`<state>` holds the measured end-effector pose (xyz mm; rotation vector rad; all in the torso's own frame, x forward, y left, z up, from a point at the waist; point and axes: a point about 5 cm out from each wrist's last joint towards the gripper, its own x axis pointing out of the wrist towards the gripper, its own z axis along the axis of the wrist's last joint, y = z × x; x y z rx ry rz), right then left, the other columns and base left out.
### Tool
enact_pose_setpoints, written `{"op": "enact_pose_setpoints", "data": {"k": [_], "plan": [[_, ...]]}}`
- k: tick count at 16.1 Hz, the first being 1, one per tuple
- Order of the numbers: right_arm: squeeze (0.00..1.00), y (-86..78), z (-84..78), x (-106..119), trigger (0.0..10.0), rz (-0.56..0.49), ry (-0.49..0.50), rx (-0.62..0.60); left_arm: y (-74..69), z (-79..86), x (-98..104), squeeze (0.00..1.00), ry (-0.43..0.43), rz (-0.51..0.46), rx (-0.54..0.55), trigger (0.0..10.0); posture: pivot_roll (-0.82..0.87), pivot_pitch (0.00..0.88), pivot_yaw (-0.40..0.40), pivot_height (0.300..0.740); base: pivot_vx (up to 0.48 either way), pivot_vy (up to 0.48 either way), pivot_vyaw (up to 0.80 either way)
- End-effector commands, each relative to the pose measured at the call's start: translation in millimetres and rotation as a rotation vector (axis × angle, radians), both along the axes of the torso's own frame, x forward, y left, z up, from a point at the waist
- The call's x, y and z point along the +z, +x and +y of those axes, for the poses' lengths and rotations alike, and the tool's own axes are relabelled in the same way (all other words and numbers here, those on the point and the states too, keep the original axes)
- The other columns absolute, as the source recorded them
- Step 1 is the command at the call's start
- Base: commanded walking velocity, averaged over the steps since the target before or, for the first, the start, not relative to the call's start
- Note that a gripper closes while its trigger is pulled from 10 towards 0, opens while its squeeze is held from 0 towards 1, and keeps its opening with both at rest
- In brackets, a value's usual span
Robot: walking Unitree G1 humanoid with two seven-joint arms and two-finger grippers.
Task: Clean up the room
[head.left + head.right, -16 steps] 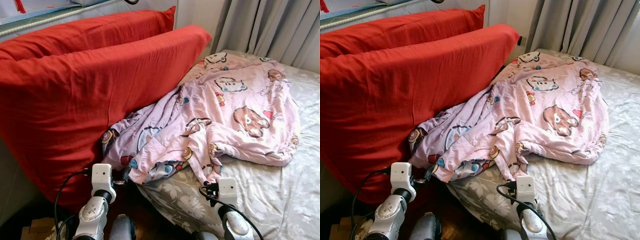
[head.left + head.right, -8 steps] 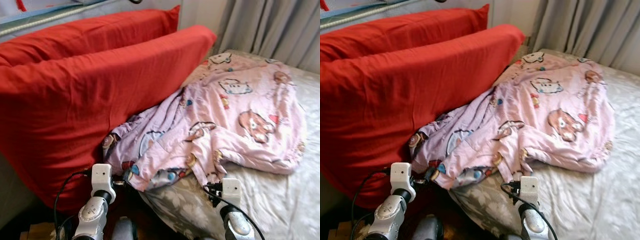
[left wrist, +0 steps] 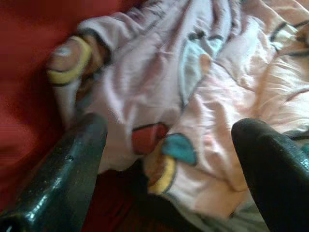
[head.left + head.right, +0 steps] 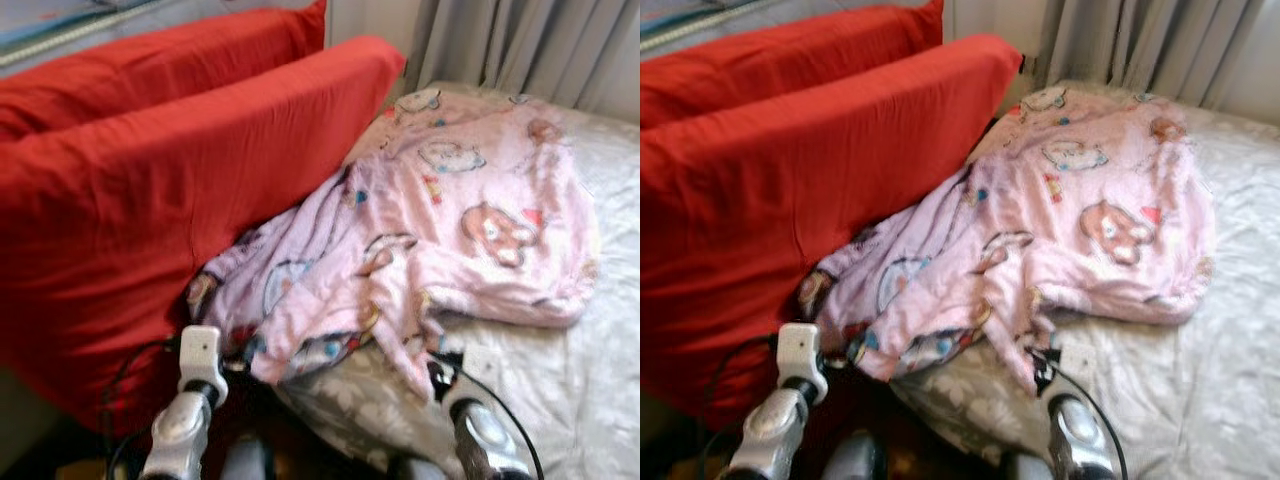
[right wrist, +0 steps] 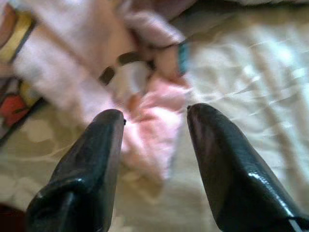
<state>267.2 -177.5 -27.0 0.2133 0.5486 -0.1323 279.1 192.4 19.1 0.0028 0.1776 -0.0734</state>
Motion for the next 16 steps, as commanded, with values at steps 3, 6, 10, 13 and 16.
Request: {"op": "enact_pose_setpoints", "data": {"k": [3,6,10,13,16], "plan": [[1.00,0.1,1.1,-2,10.0,0.040,-0.003,0.008,-5.1,5.4,1,0.00,0.015,0.005,-0.014,10.0,0.13,0.177,0.026,0.627,0.000,0.000,0.00],[1.00,-2.6,5.4,-4,10.0,0.046,-0.046,0.057,-8.5,9.0,11,0.00,0.018,-0.028,-0.015,10.0,0.15,0.222,0.044,0.627,0.000,0.000,0.00],[1.00,-0.7,4.3,-1,10.0,0.015,-0.070,0.079,-13.5,6.0,24,0.00,0.012,-0.067,-0.030,10.0,0.17,0.279,0.057,0.627,0.000,0.000,0.00],[0.00,10.2,1.2,8,10.0,-0.017,-0.123,0.089,-20.5,6.7,34,0.00,0.007,-0.081,-0.035,10.0,0.19,0.308,0.058,0.627,0.000,0.000,0.00],[0.00,21.1,-1.3,19,10.0,-0.064,-0.129,0.072,-31.0,7.3,38,0.00,0.006,-0.071,-0.032,10.0,0.20,0.331,0.060,0.627,0.000,0.000,0.00]]}}
